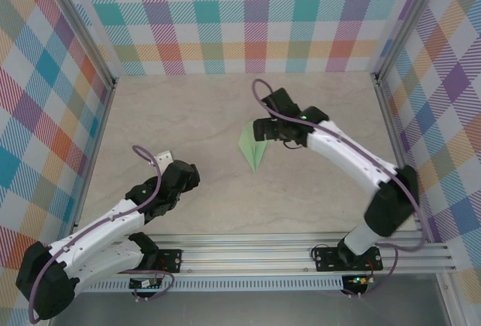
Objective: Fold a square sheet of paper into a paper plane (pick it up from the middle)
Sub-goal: Move the paper plane to the center of the table, then reset both arms
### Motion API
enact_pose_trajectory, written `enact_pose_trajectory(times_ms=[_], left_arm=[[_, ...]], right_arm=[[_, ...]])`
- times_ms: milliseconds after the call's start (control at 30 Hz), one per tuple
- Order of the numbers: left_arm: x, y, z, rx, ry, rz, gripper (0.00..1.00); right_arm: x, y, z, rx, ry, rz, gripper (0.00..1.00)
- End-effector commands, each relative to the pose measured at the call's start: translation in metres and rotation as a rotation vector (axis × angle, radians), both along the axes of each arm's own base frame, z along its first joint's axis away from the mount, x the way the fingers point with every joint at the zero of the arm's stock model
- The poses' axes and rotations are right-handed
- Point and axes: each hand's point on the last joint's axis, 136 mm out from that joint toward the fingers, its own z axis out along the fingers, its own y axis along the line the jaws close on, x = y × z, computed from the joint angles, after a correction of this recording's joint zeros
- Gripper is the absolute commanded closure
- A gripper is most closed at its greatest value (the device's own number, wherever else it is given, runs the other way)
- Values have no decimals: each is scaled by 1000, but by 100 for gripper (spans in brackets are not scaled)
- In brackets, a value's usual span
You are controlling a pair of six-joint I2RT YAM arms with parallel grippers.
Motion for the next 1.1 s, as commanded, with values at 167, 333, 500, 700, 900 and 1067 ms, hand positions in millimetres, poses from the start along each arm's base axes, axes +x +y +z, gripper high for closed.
enact_pose_trajectory(times_ms=[167, 333, 500, 700, 900, 1067], left_arm=[[29, 94, 26, 279, 4, 266, 0], [55, 116, 9, 321, 5, 259, 0], [82, 112, -7, 303, -121, 168, 0], [106, 99, -7, 267, -310, 71, 0], [133, 83, -30, 258, -343, -44, 0], [145, 79, -40, 233, -303, -82, 0]], right_arm=[[11, -179, -47, -199, -239, -403, 0], [19, -184, -110, -222, -229, -294, 0], [35, -171, -121, -119, -342, -201, 0], [50, -168, -105, -61, -521, -90, 0], [47, -168, -124, 63, -529, -30, 0], [52, -181, -126, 69, -497, -99, 0]])
